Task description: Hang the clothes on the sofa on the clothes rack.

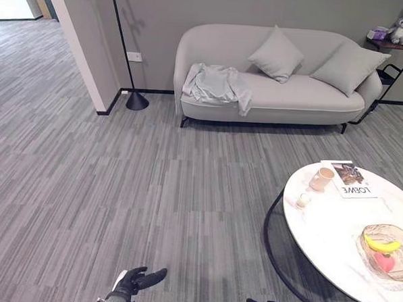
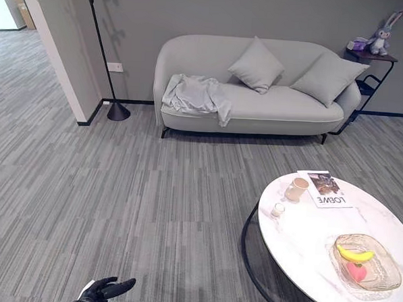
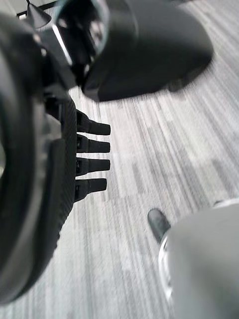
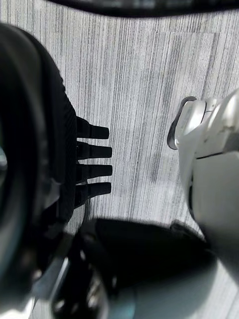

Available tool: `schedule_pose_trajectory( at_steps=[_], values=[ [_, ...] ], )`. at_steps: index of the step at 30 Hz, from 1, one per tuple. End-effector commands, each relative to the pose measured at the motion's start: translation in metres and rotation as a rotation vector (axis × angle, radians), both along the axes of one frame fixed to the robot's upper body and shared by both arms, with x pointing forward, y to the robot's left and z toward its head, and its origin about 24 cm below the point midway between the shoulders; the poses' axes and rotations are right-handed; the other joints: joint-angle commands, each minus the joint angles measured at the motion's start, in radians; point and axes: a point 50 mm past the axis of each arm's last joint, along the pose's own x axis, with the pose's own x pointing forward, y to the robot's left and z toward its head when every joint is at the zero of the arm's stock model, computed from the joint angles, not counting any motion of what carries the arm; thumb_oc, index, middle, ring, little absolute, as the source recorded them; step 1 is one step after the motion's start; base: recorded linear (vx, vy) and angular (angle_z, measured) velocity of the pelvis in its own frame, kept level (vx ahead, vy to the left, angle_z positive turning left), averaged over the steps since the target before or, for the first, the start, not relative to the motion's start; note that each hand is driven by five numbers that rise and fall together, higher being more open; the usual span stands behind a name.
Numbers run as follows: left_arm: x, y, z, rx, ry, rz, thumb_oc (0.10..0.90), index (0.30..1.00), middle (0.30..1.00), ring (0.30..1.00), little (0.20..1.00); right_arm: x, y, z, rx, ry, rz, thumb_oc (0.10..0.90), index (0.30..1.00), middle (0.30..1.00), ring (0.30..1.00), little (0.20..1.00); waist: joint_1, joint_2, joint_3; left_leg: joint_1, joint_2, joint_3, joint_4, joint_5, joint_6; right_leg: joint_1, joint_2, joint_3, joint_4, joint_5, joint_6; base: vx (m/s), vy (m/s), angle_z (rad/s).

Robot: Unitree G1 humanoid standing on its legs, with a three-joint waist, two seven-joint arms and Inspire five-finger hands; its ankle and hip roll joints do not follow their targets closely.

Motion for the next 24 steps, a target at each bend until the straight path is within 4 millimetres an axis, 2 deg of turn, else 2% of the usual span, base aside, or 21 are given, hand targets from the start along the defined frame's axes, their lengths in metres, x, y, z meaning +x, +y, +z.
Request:
schedule_pose_trajectory(
  at_steps=[1,8,17,18,20,22,24],
  values=[
    [0.024,-0.008,0.007,-0.040,-0.099,0.025,0.800,0.900,0.900,0.900,0.900,0.023,0.001,0.005,-0.013,-0.069,0.061,0.800,0.900,0.900,0.900,0.900,-0.018,-0.028,0.016,0.047,0.015,-0.030,-0.055,-0.080,-0.052,0.154,-0.072,-0.039,-0.323,0.209,0.103,0.00,0.000,0.00],
    [0.024,-0.010,0.006,-0.043,-0.093,0.036,0.800,0.900,0.900,0.900,0.900,0.028,-0.001,0.009,-0.022,-0.104,0.072,0.800,0.900,0.900,0.900,0.900,-0.024,-0.030,0.016,0.046,0.015,-0.037,-0.055,-0.080,-0.052,0.153,-0.066,-0.030,-0.323,0.209,0.099,0.00,-0.003,0.05],
    [0.038,-0.008,0.013,-0.044,-0.150,0.043,0.800,0.900,0.900,0.900,0.900,0.034,-0.008,0.013,-0.025,-0.136,0.036,0.800,0.900,0.900,0.900,0.900,-0.034,-0.035,0.037,0.078,0.027,-0.011,-0.055,-0.090,-0.055,0.160,-0.052,-0.021,-0.323,0.194,0.095,0.06,-0.053,-0.08],
    [0.041,-0.007,0.014,-0.044,-0.160,0.052,0.800,0.900,0.900,0.900,0.900,0.040,-0.008,0.015,-0.024,-0.163,0.031,0.800,0.900,0.900,0.900,0.900,-0.034,-0.039,0.055,0.071,0.030,-0.005,-0.038,-0.077,-0.058,0.163,-0.053,-0.018,-0.323,0.192,0.089,0.03,-0.093,-0.06],
    [0.048,-0.006,0.018,-0.043,-0.184,0.058,0.800,0.900,0.900,0.900,0.900,0.047,-0.009,0.018,-0.028,-0.185,0.043,0.800,0.900,0.900,0.900,0.900,-0.034,-0.052,0.083,0.017,0.035,-0.007,0.061,-0.103,-0.062,0.155,-0.059,-0.016,-0.321,0.202,0.074,0.01,-0.109,-0.09],
    [0.051,-0.004,0.020,-0.051,-0.204,0.075,0.800,0.900,0.900,0.900,0.900,0.056,-0.008,0.023,-0.011,-0.232,0.040,0.800,0.900,0.900,0.900,0.900,-0.033,-0.060,0.096,-0.021,0.044,-0.014,0.148,-0.126,-0.062,0.144,-0.054,-0.004,-0.303,0.187,0.060,0.05,-0.128,-0.24],
    [0.052,-0.003,0.021,-0.057,-0.206,0.090,0.800,0.900,0.900,0.900,0.900,0.058,-0.007,0.025,-0.007,-0.248,0.054,0.800,0.900,0.900,0.900,0.900,-0.023,-0.069,0.123,-0.119,0.063,-0.043,0.347,-0.116,-0.056,0.149,-0.043,0.005,-0.288,0.164,0.035,0.05,-0.177,-0.17]
  ],
)
